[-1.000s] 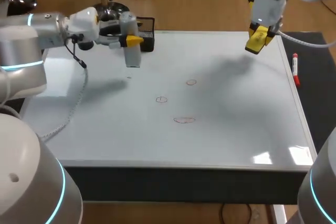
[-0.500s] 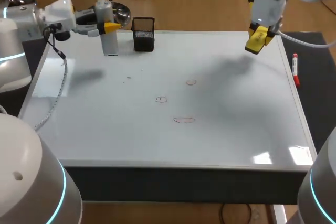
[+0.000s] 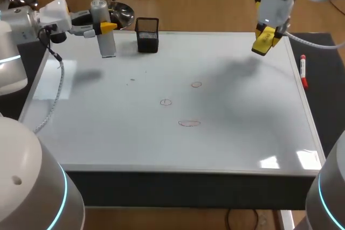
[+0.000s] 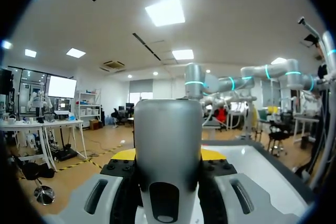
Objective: Pick up the inspection probe, press it on each red-marked spot on the whiteboard one by one, put down the probe, pick up the eraser, and wipe off all the red marks.
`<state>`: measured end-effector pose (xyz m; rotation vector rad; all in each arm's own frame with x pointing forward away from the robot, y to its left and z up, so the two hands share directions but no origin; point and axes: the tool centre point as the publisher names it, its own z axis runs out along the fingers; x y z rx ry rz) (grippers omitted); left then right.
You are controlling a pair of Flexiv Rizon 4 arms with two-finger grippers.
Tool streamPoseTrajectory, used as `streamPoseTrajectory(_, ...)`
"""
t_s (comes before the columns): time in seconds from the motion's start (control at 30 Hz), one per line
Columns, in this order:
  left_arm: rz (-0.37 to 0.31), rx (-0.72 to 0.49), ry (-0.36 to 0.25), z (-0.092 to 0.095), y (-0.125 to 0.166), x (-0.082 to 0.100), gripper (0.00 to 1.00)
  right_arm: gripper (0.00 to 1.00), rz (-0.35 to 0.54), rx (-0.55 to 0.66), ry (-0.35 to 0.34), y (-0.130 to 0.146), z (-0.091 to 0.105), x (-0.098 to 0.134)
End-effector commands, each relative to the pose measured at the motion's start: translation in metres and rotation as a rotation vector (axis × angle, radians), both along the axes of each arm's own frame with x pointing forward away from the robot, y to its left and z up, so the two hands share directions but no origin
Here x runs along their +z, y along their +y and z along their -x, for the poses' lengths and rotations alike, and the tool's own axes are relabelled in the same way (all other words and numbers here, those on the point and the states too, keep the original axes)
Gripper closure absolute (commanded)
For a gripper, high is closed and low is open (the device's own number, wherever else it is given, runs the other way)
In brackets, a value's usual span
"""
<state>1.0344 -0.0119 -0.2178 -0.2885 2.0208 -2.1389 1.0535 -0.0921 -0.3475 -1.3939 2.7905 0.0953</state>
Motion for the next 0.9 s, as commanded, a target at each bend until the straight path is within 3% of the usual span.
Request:
streamPoseTrajectory(0.03,-0.004,0.008,0.000,0.004,0.000,0.003,1.00,1.00,0.003,0.002,0.000,-0.001,0.000,0.001)
streamPoseTrajectory(0.47,-0.004,0.008,0.000,0.004,0.000,0.003,1.00,1.00,0.023,0.049,-0.002,0.009,0.003,0.004)
streamPoseTrajectory(0.9,-0.004,0.008,0.000,0.004,0.000,0.003,1.00,1.00,0.028,0.325,0.002,0.095,0.048,0.000)
